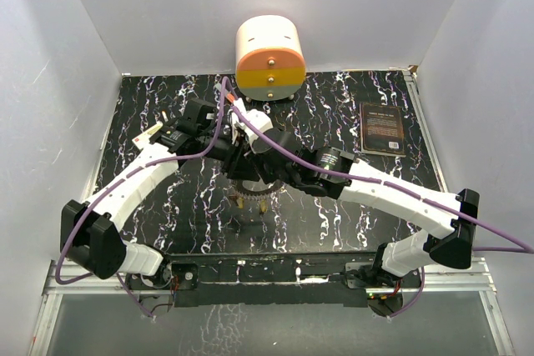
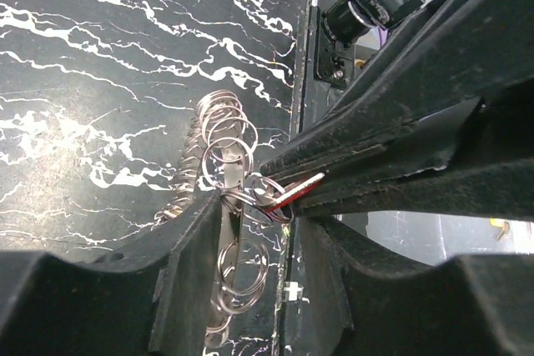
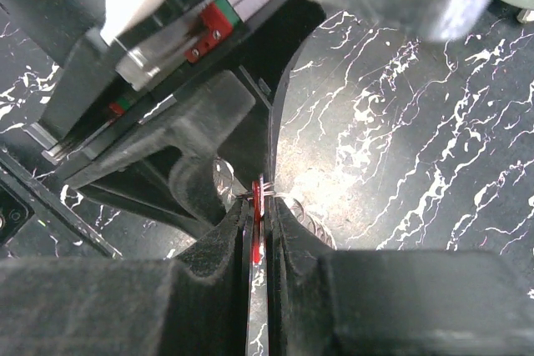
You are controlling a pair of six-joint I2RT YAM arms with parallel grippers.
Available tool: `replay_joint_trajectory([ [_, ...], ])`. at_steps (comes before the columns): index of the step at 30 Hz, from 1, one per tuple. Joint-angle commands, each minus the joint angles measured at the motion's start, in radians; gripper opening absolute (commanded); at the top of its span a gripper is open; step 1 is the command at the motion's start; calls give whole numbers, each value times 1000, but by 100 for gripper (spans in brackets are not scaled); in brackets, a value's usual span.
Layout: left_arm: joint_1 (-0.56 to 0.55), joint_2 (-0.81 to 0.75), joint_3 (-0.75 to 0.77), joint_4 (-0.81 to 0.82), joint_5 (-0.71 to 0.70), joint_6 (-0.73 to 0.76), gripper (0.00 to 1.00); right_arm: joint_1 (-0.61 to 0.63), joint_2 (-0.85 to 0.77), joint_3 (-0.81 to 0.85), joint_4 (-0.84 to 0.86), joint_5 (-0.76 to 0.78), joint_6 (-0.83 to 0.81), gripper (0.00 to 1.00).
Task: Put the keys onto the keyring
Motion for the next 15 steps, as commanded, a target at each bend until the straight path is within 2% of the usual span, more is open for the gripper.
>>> replay_joint_trajectory([
  [1,-13,-4,43,-22,1,33,38,-2,-32,63,52,5,9,8],
  [15,-16,-18,35,-18,-16,42,7,-1,-50,59,49,11,18,8],
])
